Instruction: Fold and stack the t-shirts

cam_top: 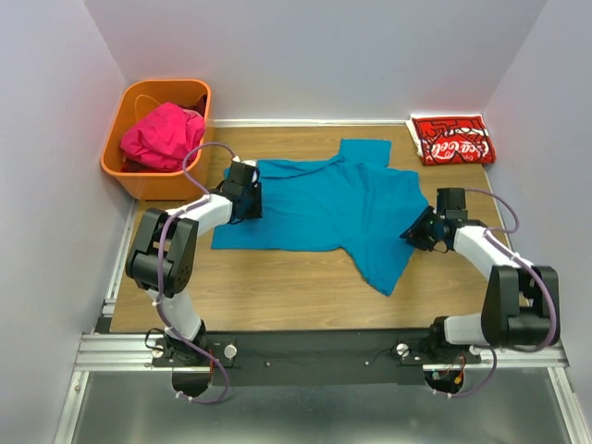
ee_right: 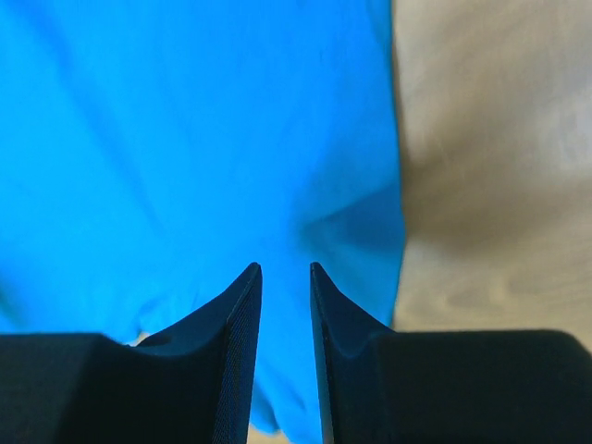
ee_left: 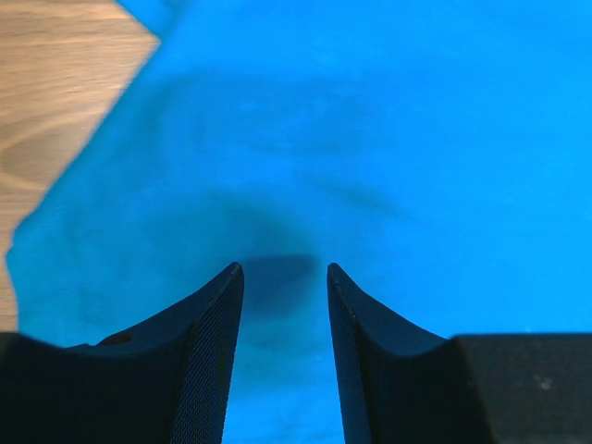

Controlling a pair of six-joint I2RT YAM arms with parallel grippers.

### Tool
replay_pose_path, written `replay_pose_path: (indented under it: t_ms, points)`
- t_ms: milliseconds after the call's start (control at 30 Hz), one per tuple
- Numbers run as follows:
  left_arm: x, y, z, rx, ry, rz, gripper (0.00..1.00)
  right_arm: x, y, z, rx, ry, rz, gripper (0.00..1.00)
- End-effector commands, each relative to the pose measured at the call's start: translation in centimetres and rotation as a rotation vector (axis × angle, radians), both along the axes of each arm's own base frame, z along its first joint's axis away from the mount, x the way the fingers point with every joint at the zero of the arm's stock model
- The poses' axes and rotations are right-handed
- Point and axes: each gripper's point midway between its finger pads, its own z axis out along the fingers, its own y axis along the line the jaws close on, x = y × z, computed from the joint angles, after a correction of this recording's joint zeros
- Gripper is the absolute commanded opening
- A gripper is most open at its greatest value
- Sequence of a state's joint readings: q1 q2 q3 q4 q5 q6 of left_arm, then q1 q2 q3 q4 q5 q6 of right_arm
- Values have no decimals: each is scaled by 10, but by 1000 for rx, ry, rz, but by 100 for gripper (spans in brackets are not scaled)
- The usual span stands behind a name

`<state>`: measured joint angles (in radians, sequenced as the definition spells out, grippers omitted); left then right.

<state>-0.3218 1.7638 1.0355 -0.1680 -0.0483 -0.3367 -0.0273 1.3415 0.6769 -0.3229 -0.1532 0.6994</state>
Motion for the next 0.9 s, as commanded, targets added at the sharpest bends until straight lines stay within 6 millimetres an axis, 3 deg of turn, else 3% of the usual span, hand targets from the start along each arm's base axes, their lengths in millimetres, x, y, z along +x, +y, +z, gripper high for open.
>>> replay_pose_path:
  t_ms: [0, 167, 300, 433, 567, 600, 667, 700, 733, 767, 800, 833, 867]
  points:
    - [-1, 16, -21, 49, 59, 49, 49, 39, -16, 4, -87, -66, -28, 34]
    - [14, 20, -28, 50, 94, 50, 49, 60, -34, -10, -152, -48, -51, 34]
    - [26, 20, -34, 7, 117, 69, 49, 71, -49, -42, -158, 25, -76, 34]
    - [55, 12, -24, -23, 97, 73, 49, 107, -67, -47, -168, 20, -99, 34]
    - [70, 2, -9, -69, 70, 65, 51, 140, -80, -34, -181, -30, -103, 34]
    - [72, 1, 3, -80, 47, 68, 52, 154, -81, -19, -184, -72, -96, 36]
    - [68, 2, 14, -91, 25, 79, 54, 163, -73, 8, -162, -127, -38, 38]
    - [68, 4, 36, -99, -22, 88, 55, 163, -70, 18, -154, -144, -24, 40]
    - [65, 6, 44, -104, -43, 95, 56, 160, -68, 25, -148, -152, -12, 44]
    - [54, 14, 55, -94, -67, 129, 58, 146, -64, 34, -144, -152, 4, 47]
    - [48, 18, 59, -91, -79, 140, 60, 138, -61, 37, -140, -147, 12, 49]
    - [34, 24, 51, -78, -57, 158, 61, 125, -58, 39, -136, -133, 28, 54]
    - [27, 29, 63, -73, -85, 176, 62, 114, -55, 51, -135, -153, 31, 55]
